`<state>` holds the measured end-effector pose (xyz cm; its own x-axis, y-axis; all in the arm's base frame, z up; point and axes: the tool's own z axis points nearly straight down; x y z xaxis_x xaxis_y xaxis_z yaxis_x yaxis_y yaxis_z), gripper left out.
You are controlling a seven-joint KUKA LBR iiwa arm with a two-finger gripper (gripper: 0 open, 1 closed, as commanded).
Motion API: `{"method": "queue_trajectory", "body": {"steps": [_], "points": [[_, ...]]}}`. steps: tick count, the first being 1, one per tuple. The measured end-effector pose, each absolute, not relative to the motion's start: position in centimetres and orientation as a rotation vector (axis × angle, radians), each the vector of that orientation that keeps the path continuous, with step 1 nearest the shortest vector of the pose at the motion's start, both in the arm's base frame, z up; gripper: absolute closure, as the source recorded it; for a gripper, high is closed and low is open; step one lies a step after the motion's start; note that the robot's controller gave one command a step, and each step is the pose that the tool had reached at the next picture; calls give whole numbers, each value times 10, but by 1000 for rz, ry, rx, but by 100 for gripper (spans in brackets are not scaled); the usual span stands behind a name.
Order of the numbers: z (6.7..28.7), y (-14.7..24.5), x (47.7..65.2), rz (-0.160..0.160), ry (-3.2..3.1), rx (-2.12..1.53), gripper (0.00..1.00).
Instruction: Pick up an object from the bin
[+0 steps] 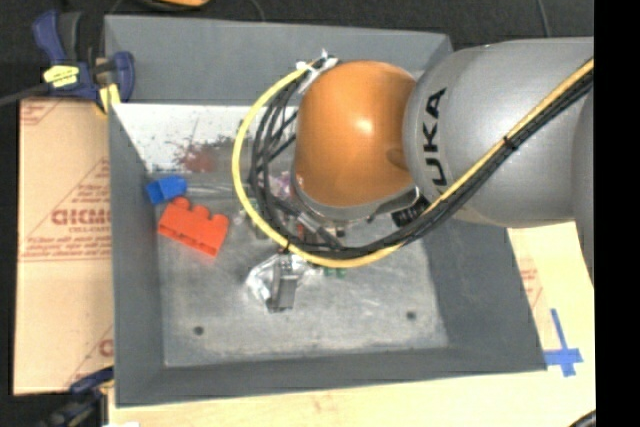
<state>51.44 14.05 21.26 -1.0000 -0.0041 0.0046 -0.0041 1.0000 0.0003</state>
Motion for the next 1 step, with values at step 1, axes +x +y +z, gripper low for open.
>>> {"method": "queue_trajectory", "body": {"steps": [1], "points": [[67,73,552,3,-3111,423,0]]}}
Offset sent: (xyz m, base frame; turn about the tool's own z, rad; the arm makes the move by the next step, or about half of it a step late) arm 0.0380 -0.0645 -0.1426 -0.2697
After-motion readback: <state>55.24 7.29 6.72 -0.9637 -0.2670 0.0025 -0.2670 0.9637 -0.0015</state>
